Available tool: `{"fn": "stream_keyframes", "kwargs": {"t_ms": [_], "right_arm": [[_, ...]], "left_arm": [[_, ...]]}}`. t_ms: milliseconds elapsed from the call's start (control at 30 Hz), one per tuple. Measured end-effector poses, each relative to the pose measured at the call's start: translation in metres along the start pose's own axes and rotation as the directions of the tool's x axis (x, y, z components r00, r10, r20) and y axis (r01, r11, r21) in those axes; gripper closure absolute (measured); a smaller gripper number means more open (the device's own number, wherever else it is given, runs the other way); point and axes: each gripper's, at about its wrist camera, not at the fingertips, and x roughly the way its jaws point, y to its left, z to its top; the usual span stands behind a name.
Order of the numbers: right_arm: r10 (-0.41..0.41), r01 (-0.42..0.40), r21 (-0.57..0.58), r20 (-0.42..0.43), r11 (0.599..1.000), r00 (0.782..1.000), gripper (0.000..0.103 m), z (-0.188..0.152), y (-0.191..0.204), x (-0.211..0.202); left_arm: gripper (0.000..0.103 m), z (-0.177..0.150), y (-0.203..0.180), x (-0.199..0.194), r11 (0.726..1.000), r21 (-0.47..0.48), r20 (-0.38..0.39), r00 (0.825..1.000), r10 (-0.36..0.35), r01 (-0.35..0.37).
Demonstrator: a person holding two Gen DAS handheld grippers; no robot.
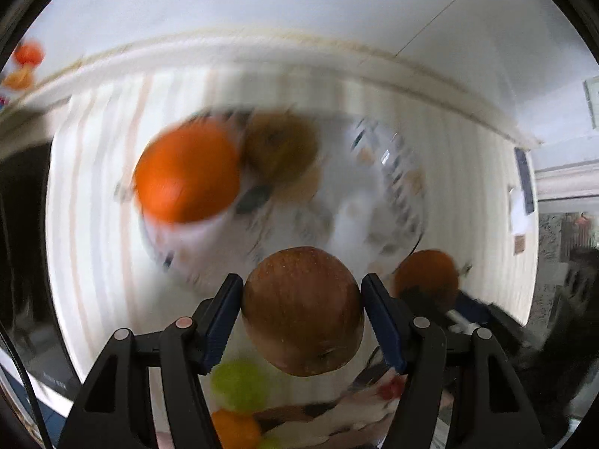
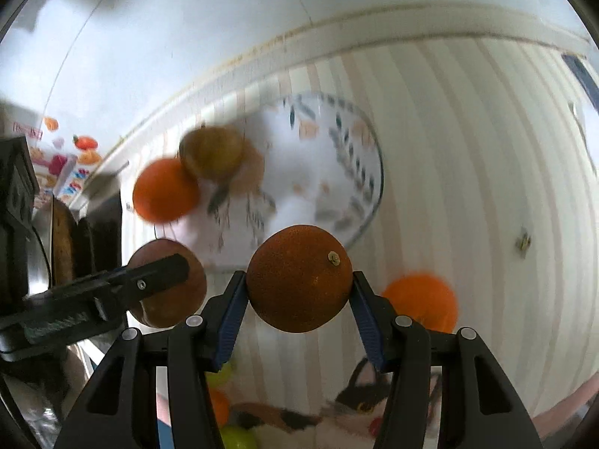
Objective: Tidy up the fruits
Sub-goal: 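Lower both held fruits onto the plate and open both tools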
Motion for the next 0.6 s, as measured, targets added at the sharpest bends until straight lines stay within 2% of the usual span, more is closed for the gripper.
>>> {"fn": "stream_keyframes", "kwargs": {"t_ms": [167,233,300,367,500,600], "right_arm": [[-0.018,0.018,-0.049,-0.009,0.999,1.000,0.046,0.043,-0.004,0.014],[-0.038,0.036,-0.075,-0.022,0.997,0.999,0.046,0.057,-0.001,0.024],[-0.048,0.044,-0.109,-0.033,0.993,0.998,0.046,0.070,0.003,0.032],[-0.021,0.018,-0.083,-0.039,0.996,0.999,0.046,0.081,-0.002,0.034],[-0.031,0.027,-0.074,-0.050,0.997,0.998,0.046,0.095,-0.010,0.036],[-0.006,0.002,-0.069,-0.054,0.998,0.999,0.046,0.098,-0.013,0.041]], "left_arm": [[0.040,0.059,-0.024,0.008,0.997,0.058,-0.013,0.999,0.052,-0.051],[0.040,0.077,-0.032,0.022,0.994,0.085,-0.039,0.997,0.074,-0.070],[0.039,0.096,-0.044,0.035,0.994,0.099,-0.089,0.994,0.057,-0.048],[0.039,0.105,-0.048,0.037,0.992,0.112,-0.097,0.993,0.071,-0.060],[0.039,0.116,-0.049,0.048,0.984,0.139,-0.121,0.985,0.124,-0.107],[0.039,0.116,-0.053,0.059,0.986,0.130,-0.130,0.984,0.120,-0.103]]}}
